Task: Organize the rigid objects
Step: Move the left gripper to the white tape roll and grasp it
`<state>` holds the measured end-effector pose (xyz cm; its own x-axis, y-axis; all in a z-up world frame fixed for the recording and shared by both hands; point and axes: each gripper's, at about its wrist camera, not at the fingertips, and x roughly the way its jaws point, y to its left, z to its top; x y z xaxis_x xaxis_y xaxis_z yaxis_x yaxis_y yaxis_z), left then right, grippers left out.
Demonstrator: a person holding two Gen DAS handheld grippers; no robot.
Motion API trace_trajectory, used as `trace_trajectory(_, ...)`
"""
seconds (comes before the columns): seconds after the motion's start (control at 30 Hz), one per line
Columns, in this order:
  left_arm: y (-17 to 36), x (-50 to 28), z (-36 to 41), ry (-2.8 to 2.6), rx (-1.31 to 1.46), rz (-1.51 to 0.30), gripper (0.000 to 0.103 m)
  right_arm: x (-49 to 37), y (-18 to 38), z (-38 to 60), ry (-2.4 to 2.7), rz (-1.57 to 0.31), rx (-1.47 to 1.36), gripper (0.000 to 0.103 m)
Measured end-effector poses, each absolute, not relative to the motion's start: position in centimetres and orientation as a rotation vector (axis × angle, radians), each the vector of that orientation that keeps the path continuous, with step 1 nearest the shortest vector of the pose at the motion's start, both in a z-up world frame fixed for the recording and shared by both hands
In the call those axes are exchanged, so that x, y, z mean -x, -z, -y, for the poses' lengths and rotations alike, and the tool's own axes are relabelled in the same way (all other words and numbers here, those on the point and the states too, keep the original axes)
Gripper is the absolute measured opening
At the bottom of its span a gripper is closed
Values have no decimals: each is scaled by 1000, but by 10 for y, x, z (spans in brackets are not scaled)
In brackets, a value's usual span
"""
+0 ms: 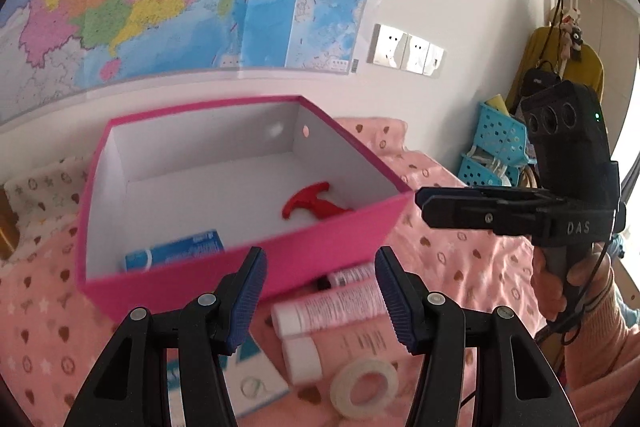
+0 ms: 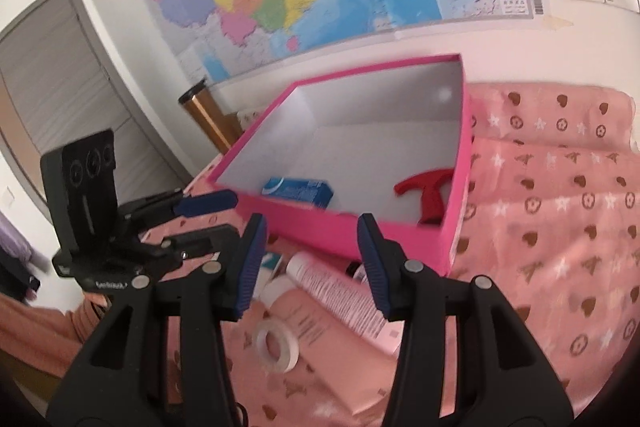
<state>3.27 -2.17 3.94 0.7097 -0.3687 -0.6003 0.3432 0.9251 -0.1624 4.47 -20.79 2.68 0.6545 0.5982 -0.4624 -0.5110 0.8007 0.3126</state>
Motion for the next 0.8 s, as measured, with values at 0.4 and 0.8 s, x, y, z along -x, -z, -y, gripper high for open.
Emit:
trace_trajectory(0.4,16,13,19,366,75,-800,57,-18,26,181,-590,-663,-62,50)
trace_trajectory(0.8,39,21,19,400,134,-869,56,-7,56,156,-542,-703,17,50)
